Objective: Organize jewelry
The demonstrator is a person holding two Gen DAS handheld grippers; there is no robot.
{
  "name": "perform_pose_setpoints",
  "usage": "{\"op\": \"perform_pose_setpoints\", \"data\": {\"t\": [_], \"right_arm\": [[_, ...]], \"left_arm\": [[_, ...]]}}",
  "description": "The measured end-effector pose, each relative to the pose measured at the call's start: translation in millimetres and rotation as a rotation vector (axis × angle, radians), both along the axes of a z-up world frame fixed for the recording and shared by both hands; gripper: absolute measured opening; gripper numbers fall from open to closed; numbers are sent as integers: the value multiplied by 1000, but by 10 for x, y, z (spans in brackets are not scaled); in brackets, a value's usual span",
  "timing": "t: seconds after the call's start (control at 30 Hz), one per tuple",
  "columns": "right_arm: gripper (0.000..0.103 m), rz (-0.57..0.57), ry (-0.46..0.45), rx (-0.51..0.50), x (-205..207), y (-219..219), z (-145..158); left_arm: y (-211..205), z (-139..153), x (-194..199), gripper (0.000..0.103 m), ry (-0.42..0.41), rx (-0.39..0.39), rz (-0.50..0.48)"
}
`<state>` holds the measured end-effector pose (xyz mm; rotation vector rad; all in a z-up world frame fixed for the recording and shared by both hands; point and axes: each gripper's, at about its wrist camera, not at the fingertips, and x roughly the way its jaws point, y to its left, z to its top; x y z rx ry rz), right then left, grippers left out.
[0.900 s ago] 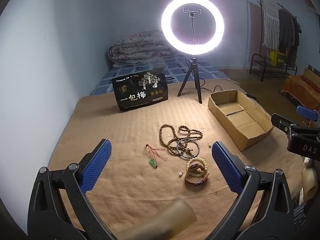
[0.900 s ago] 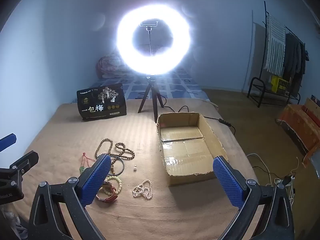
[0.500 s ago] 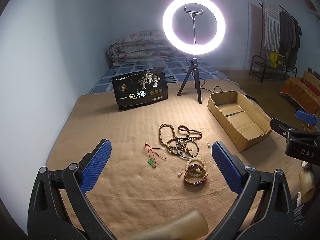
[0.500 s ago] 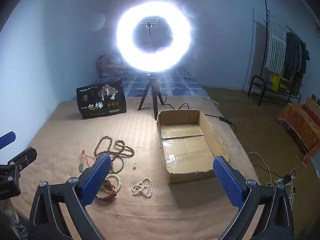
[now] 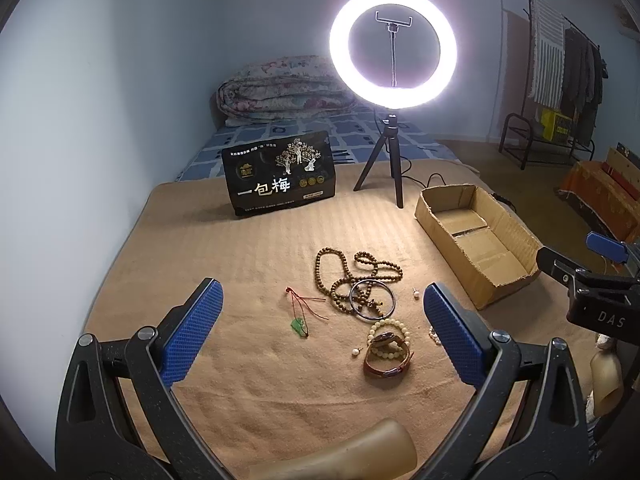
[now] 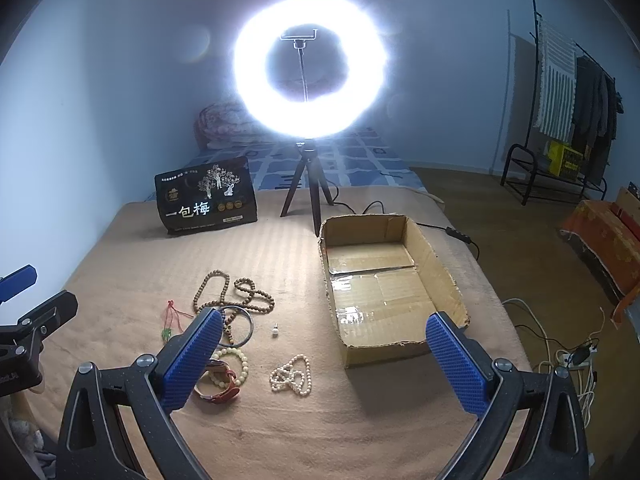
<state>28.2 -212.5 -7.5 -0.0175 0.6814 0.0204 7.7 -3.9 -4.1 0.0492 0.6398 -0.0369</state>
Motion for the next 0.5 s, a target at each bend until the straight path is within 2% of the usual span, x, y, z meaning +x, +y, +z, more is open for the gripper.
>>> {"op": "perform_pose_setpoints", "data": {"t": [0.5], "right_arm": [[103, 18, -11, -18, 43, 10, -17]], "left_arm": [[67, -90, 134, 102, 42, -15, 6]]}}
